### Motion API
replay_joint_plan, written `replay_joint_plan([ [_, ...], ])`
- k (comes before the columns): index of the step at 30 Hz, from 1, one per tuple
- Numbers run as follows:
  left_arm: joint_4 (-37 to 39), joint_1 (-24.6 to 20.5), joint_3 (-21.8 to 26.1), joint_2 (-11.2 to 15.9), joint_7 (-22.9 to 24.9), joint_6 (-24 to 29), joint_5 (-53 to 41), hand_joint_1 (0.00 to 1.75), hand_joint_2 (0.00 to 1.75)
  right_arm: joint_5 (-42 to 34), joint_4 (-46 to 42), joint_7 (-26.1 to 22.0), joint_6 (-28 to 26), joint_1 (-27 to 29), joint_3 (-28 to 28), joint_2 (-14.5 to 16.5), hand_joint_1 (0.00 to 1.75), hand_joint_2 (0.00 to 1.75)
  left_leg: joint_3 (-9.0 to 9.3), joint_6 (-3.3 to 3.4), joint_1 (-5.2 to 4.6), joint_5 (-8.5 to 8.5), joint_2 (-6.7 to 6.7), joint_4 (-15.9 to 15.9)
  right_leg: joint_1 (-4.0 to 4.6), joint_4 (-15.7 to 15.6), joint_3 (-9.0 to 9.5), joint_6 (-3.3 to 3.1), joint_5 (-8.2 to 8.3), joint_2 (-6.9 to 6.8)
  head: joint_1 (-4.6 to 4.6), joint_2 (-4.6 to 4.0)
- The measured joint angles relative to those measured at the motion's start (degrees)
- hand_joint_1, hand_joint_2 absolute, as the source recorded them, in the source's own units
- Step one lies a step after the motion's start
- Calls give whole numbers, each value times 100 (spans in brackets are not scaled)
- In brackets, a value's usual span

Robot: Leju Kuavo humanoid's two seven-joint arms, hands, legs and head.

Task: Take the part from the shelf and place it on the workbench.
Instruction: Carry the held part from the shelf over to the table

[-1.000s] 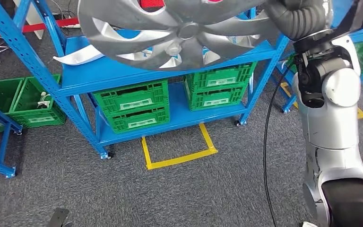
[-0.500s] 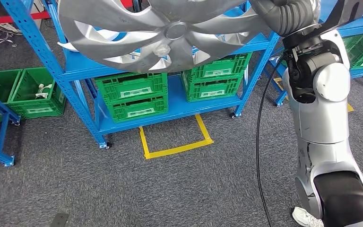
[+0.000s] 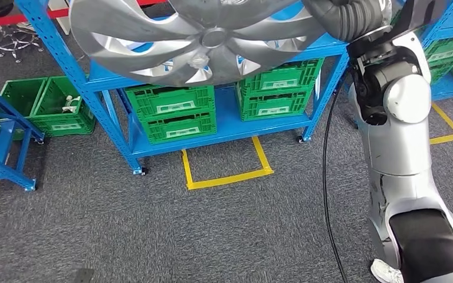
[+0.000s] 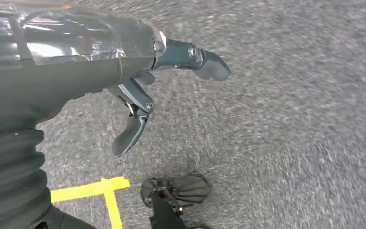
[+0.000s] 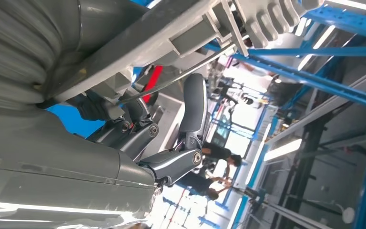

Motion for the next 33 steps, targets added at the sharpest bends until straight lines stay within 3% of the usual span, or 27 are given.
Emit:
replay_joint_plan([
  [2, 53, -2, -1, -25, -2, -9, 2, 0, 175, -1, 3, 1, 9, 18, 2, 5, 175, 175, -318, -6, 4, -295, 34, 722, 46, 12, -14, -43, -2, -128, -35, 0],
  [3, 77, -1, -2, -40, -3, -8, 3, 0, 175, 0, 7, 5, 14, 27, 9, 14, 175, 175, -393, 4, 0, -314, 36, 904, 72, 22, -17, -55, -5, -185, -48, 0],
  [4, 97, -1, -3, -52, -3, -2, 4, 0, 175, 1, 9, 10, 19, 32, 18, 24, 175, 175, -365, 23, -8, -228, 45, 878, 100, 33, -17, -70, -11, -240, -58, -1],
  [5, 110, -1, -4, -59, 1, 7, 5, 0, 175, 2, 10, 15, 22, 28, 29, 34, 175, 175, -224, 58, -25, -51, 79, 625, 125, 45, -15, -83, -19, -291, -66, -1],
  [7, 128, -7, -7, -63, 27, 21, 6, 0, 175, 3, 11, 20, 27, 1, 46, 56, 175, 175, 149, 167, -110, 280, 333, -91, 177, 72, -15, -97, -36, -385, -77, -1],
  [9, 141, -21, -9, -62, 71, 27, 6, 0, 175, 2, 13, 21, 28, -33, 57, 70, 175, 175, 334, 267, -188, 379, 542, -507, 216, 99, -37, -90, -41, -486, -87, -1],
  [10, 145, -26, -10, -62, 103, 30, 6, 0, 175, 2, 14, 22, 28, -45, 62, 77, 175, 175, 341, 295, -206, 373, 538, -544, 228, 107, -48, -83, -40, -546, -90, 0],
  [12, 148, -27, -10, -63, 168, 33, 6, 0, 175, 4, 14, 28, 27, -68, 72, 86, 175, 175, 334, 338, -180, 409, 388, -595, 222, 136, -55, -52, -74, -621, -94, 0],
  [14, 150, -37, -9, -63, 208, 34, 6, 0, 175, 3, 13, 34, 27, -110, 75, 93, 175, 175, 330, 383, -133, 468, 247, -632, 183, 410, -149, 18, -298, -390, -77, 0],
  [16, 151, -51, -9, -67, 220, 32, 6, 0, 175, -3, 15, 37, 24, -141, 75, 99, 175, 175, 308, 407, -106, 513, 101, -639, 127, 1101, -409, 90, -695, -76, -39, -1],
  [17, 151, -53, -9, -71, 222, 31, 6, 0, 175, -4, 18, 38, 23, -142, 75, 103, 175, 175, 295, 410, -100, 531, 24, -639, 106, 1481, -552, 114, -858, -13, -24, -1],
  [18, 151, -50, -9, -75, 223, 30, 6, 0, 175, -4, 20, 40, 22, -136, 77, 107, 175, 175, 283, 404, -97, 548, -57, -637, 89, 1723, -640, 131, -929, 8, -12, -1],
  [19, 153, -47, -9, -79, 225, 30, 6, 0, 175, -2, 22, 42, 22, -130, 78, 112, 175, 175, 270, 394, -91, 565, -139, -634, 74, 1772, -645, 140, -891, 17, 0, -1],
  [20, 156, -43, -9, -80, 225, 30, 6, 0, 175, -1, 24, 44, 22, -129, 79, 115, 175, 175, 261, 381, -86, 580, -212, -630, 60, 1592, -547, 141, -750, 27, 15, 0],
  [21, 159, -42, -9, -81, 225, 30, 6, 0, 175, 1, 25, 45, 22, -138, 80, 118, 175, 175, 256, 366, -79, 593, -285, -624, 43, 1208, -352, 140, -529, 72, 36, 0],
  [23, 165, -44, -9, -80, 225, 30, 6, 0, 175, -1, 26, 45, 22, -161, 79, 126, 175, 175, 227, 318, -66, 624, -405, -619, 12, 448, 22, 126, -228, 292, 64, 0],
  [25, 169, -44, -9, -80, 220, 38, 7, 0, 175, -4, 27, 45, 24, -164, 78, 135, 175, 175, 150, 236, -45, 679, -500, -618, 8, 115, 154, 92, -172, 443, 77, 0],
  [27, 177, -27, -11, -79, 197, 50, 7, 0, 175, -3, 27, 44, 35, -144, 83, 140, 175, 175, 86, 146, -30, 741, -595, -630, 19, 69, 140, 35, -147, 376, 81, 1],
  [28, 185, -16, -13, -79, 180, 53, 5, 0, 175, -2, 27, 42, 44, -134, 89, 143, 175, 175, 60, 118, -43, 728, -527, -617, 15, 53, 134, -6, -121, 317, 78, 1],
  [30, 202, -20, -15, -68, 150, 55, 1, 0, 175, 1, 25, 35, 49, -138, 93, 144, 175, 175, -68, 75, -72, 534, -213, -382, -1, 15, 116, -86, -67, 188, 39, 0],
  [31, 207, -28, -16, -68, 144, 54, -3, 0, 175, 3, 23, 33, 48, -146, 94, 144, 175, 175, -202, 58, -70, 334, -22, -73, 0, 8, 99, -112, -49, 121, 10, -1],
  [33, 211, -39, -17, -73, 152, 44, -9, 0, 175, 7, 24, 31, 43, -157, 99, 144, 175, 175, -504, 19, -37, -23, 69, 669, 6, 16, 63, -125, -34, -16, -42, -1],
])
